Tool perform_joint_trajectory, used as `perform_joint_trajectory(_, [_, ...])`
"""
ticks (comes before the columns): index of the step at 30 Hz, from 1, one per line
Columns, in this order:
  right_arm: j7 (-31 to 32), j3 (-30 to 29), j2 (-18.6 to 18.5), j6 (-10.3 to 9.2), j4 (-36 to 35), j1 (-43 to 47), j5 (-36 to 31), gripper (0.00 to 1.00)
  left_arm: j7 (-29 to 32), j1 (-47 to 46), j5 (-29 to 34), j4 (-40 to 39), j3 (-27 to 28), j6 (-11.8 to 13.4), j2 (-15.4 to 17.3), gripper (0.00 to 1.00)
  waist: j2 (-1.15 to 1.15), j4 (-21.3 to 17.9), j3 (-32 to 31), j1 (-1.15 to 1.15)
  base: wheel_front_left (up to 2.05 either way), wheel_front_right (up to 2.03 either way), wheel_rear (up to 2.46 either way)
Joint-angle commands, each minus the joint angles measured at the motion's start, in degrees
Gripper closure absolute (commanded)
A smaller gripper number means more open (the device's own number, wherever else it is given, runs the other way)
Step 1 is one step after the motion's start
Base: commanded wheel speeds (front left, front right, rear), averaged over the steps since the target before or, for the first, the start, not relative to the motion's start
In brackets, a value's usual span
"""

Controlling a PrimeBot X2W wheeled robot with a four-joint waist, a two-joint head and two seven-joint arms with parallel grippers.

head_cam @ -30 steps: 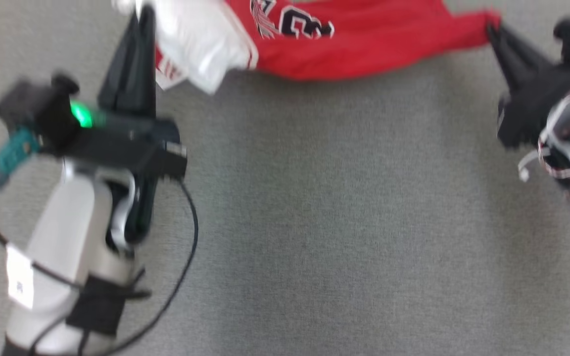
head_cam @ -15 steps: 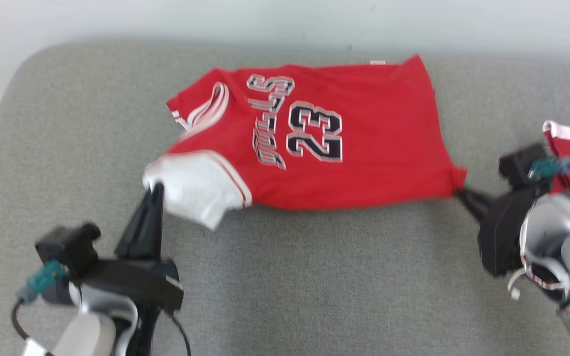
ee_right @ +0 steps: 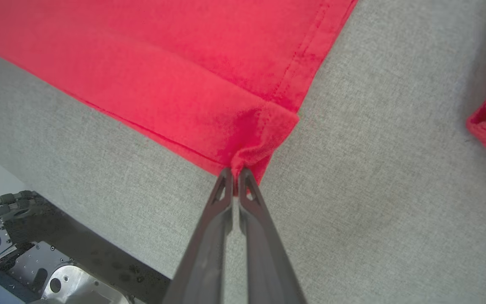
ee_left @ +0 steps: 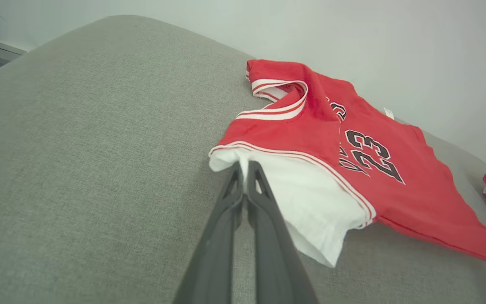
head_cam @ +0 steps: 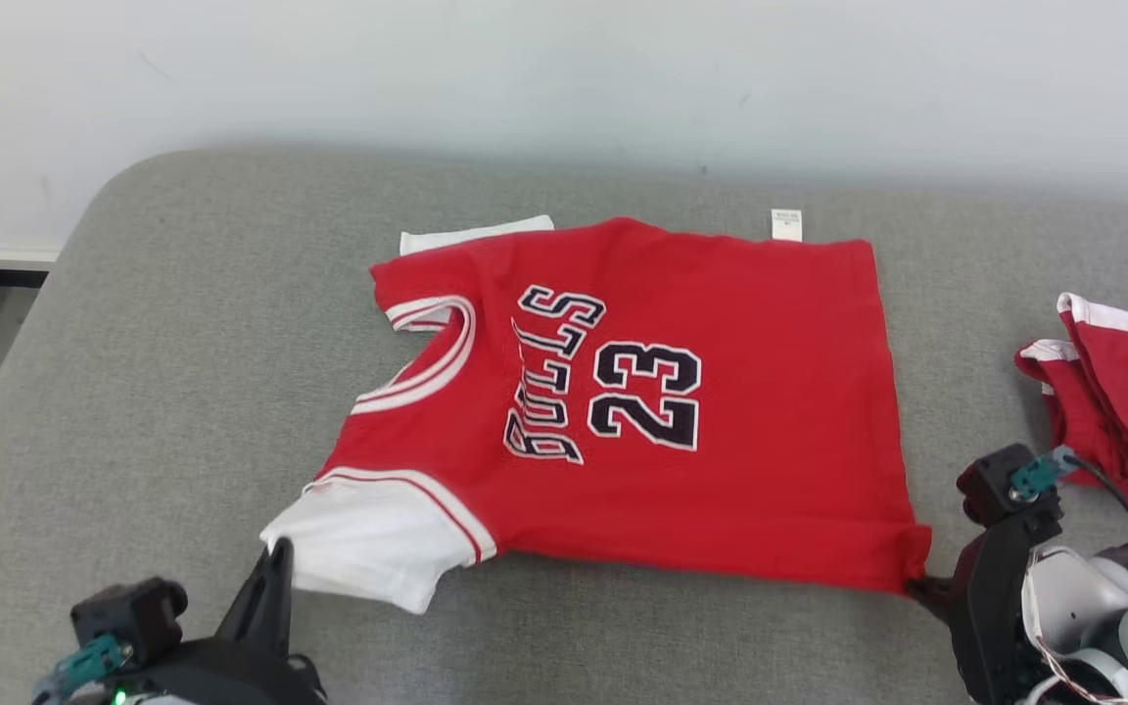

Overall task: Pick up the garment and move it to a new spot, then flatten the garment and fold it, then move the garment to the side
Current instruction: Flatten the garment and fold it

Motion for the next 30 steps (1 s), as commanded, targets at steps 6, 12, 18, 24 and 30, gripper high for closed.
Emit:
perform_joint_trajectory(6, [6.1,-1.7,1.2,-0.05,-4.6,4.3,1.4,1.0,3.4,4.3,-0.4,-3.6,0.9,3.5,1.8,1.0,0.01,0.6,-0.3,0.01,0.0,0.0,0.0])
perform_joint_trajectory(12, [11.3,-3.9,2.0,-0.05,-7.2,7.3,0.7,1.0,5.9,8.2,-0.5,-6.4,1.5,6.7,2.6,1.0,0.01,1.3,0.0,0.01,0.0,0.0,0.0])
perform_joint_trajectory(18, [15.3,-6.5,3.5,-0.05,-9.6,9.8,0.0,1.0,9.0,12.0,-0.9,-8.9,0.7,8.5,2.9,1.0,0.01,2.3,0.5,0.01,0.0,0.0,0.0])
perform_joint_trajectory(24, [17.6,-9.3,4.9,-0.05,-11.3,11.5,-1.1,1.0,12.3,14.6,-1.5,-12.4,-0.2,9.4,3.9,1.0,0.01,3.6,1.3,0.01,0.0,0.0,0.0])
perform_joint_trajectory(30, [20.0,-12.3,6.1,-0.04,-14.3,13.8,-1.7,1.0,15.4,15.5,-1.9,-15.5,-1.2,9.8,5.0,1.0,0.01,4.3,1.9,0.01,0.0,0.0,0.0])
